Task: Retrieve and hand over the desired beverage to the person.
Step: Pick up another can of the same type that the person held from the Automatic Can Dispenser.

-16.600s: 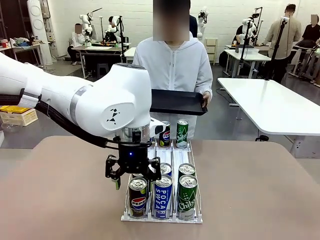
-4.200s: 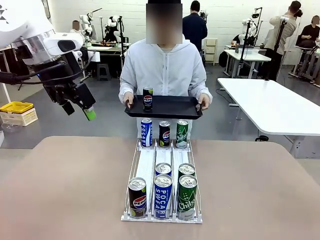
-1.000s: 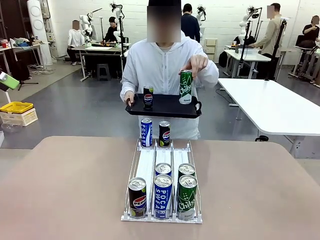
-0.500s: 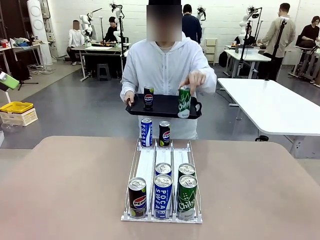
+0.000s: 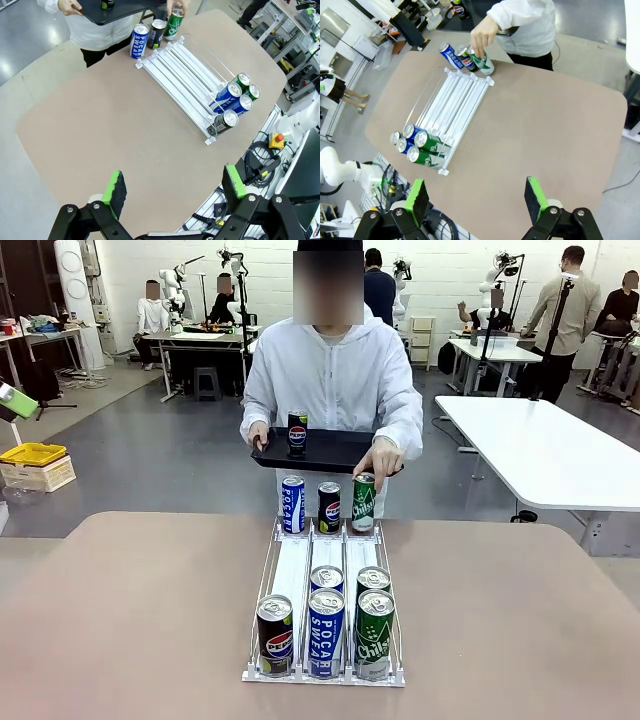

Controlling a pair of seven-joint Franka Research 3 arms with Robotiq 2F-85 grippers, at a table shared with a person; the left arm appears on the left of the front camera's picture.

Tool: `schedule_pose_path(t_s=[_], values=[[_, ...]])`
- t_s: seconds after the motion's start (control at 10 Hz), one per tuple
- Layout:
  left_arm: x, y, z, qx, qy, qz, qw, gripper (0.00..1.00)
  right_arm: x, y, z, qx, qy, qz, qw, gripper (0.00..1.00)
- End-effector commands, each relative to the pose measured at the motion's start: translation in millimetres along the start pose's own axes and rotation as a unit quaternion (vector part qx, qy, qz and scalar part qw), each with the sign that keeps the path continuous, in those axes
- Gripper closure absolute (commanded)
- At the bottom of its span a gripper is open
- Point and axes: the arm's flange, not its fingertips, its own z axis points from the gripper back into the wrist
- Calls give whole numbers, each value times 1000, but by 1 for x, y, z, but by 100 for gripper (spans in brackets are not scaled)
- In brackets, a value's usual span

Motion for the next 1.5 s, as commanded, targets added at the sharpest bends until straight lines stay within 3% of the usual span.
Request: schedule_pose_path(t_s=[0.0, 0.9, 1.1, 1.4], values=[[1, 1, 0, -2, -6, -5, 1000, 0, 2, -1, 0, 16, -8, 5, 1000, 0], [1, 1, 0, -2, -6, -5, 1000, 0, 0, 0, 0, 0, 0, 0, 1000, 0], [1, 1, 0, -2, -6, -5, 1000, 0, 20, 47, -52, -64, 104, -15, 992, 0], [1, 1, 0, -2, -6, -5, 1000, 0, 30, 124, -150, -166, 160, -104, 967, 0]])
